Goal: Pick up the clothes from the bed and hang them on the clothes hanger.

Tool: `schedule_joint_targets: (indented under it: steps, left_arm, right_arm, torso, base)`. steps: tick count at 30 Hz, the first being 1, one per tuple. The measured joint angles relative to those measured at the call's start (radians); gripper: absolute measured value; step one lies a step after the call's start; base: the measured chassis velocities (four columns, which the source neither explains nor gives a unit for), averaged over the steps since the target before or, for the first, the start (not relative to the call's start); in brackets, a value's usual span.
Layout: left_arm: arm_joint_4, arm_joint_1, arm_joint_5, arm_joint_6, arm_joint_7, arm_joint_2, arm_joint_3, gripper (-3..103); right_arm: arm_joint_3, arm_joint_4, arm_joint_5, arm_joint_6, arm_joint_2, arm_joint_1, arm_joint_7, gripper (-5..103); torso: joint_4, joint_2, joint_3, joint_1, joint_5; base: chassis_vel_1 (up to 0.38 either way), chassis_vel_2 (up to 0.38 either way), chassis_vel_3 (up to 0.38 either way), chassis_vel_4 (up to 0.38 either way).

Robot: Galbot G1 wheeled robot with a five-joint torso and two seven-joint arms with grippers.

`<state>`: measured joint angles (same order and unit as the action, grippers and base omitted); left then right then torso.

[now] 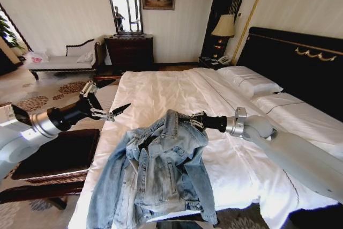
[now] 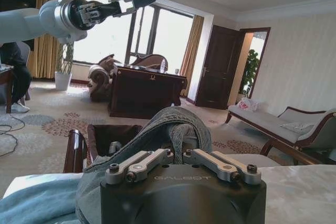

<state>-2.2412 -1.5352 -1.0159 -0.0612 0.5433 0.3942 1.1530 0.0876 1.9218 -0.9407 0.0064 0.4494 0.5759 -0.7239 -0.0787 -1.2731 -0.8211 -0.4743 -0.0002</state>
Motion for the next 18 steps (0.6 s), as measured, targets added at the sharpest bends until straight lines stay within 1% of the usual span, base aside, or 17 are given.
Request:
schedule_joint_targets:
  steps: [6, 10, 11, 12, 14, 16, 17, 18]
  left_arm:
    - [0.006, 0.001, 0.001, -0.003, -0.009, 0.014, 0.005, 100]
    - [0.045, -0.003, 0.002, -0.014, -0.028, 0.034, 0.027, 100]
    - [0.074, -0.003, 0.000, -0.020, -0.041, 0.044, 0.034, 100]
    - [0.074, -0.003, 0.000, -0.020, -0.041, 0.044, 0.034, 100]
    - [0.104, -0.004, -0.004, -0.027, -0.060, 0.060, 0.037, 100]
    - [0.123, -0.006, -0.009, -0.030, -0.075, 0.080, 0.040, 100]
    - [0.137, -0.014, -0.010, -0.034, -0.086, 0.106, 0.051, 100]
    - [0.137, -0.014, -0.010, -0.034, -0.086, 0.106, 0.051, 100]
  right_arm:
    - [0.001, 0.000, 0.024, 0.000, -0.004, 0.011, -0.009, 2]
    - [0.002, -0.002, 0.055, 0.004, -0.008, 0.032, -0.009, 2]
    - [0.003, -0.007, 0.073, 0.006, -0.008, 0.041, -0.003, 2]
    - [0.003, -0.007, 0.073, 0.006, -0.008, 0.041, -0.003, 2]
    - [0.006, -0.015, 0.093, 0.006, -0.007, 0.049, 0.011, 2]
    - [0.008, -0.028, 0.114, 0.008, -0.005, 0.053, 0.027, 2]
    - [0.014, -0.046, 0.133, 0.009, 0.001, 0.056, 0.048, 2]
    - [0.014, -0.046, 0.133, 0.009, 0.001, 0.056, 0.048, 2]
  torso:
    - [0.0000, 0.000, 0.000, 0.000, 0.0002]
    - [0.0000, 0.000, 0.000, 0.000, 0.0002]
    - [-0.0001, 0.000, 0.000, 0.000, 0.0002]
    - [-0.0001, 0.000, 0.000, 0.000, 0.0002]
    - [0.0000, 0.000, 0.000, 0.000, 0.0001]
    - [0.0000, 0.000, 0.000, 0.000, 0.0000]
    - [-0.0001, 0.000, 0.000, 0.000, 0.0001]
    - [-0.0001, 0.000, 0.000, 0.000, 0.0001]
  base:
    - [0.000, 0.000, 0.000, 0.000]
    - [0.000, 0.000, 0.000, 0.000]
    - [0.000, 0.000, 0.000, 0.000]
    - [0.000, 0.000, 0.000, 0.000]
    - [0.000, 0.000, 0.000, 0.000]
    - [0.000, 0.000, 0.000, 0.000]
    - [0.000, 0.000, 0.000, 0.000]
    - [0.000, 0.000, 0.000, 0.000]
